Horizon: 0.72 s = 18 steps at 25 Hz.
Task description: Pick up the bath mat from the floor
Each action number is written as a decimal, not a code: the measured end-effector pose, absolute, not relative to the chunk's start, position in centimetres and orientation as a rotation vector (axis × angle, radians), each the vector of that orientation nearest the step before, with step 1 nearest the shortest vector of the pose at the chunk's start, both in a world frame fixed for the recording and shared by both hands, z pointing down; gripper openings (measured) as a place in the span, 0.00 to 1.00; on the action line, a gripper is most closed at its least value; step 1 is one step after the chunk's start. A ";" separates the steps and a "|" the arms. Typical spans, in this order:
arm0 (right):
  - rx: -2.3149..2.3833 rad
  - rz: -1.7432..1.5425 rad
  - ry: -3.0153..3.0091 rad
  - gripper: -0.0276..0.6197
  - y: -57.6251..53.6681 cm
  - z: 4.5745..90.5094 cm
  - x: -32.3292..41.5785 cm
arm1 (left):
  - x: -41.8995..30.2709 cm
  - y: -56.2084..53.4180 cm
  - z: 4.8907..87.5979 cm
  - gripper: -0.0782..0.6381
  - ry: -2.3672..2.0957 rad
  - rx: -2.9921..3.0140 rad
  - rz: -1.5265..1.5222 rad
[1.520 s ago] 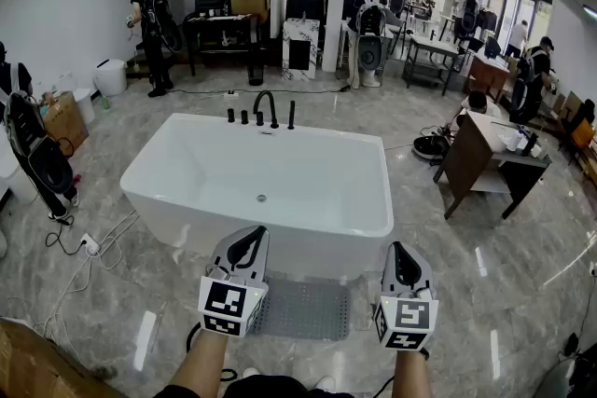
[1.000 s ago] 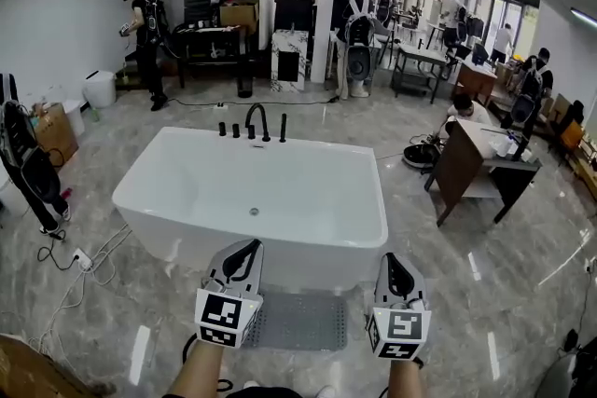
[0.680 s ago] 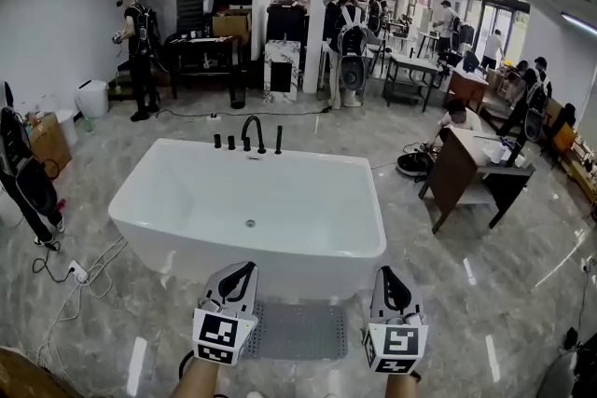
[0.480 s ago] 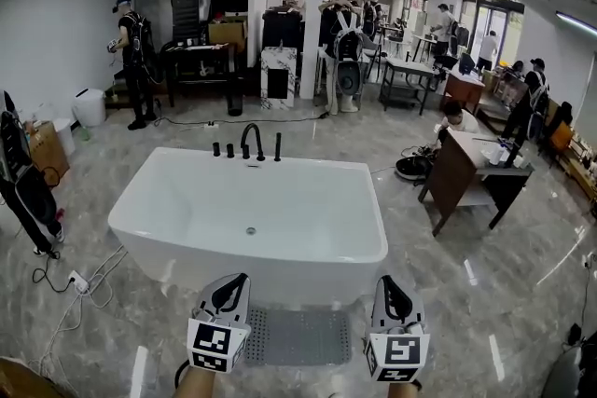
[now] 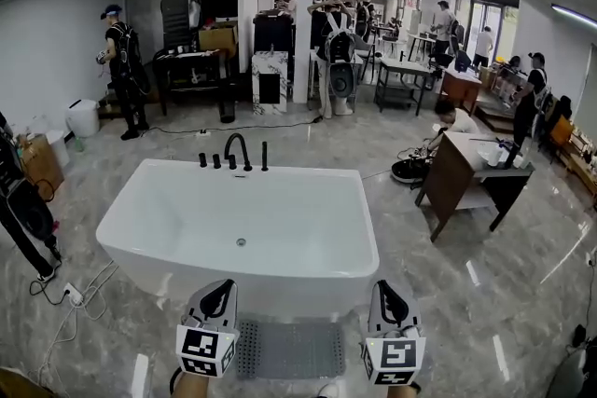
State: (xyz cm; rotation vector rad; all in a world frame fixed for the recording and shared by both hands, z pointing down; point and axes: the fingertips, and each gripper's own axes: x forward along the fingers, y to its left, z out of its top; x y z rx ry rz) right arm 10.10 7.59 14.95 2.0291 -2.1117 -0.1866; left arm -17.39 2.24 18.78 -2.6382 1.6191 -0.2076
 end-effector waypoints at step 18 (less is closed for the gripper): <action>1.930 -0.139 -2.213 0.08 -2.5 16.1 19.7 | -8.5 -4.8 17.5 0.12 1.742 -2.527 -0.211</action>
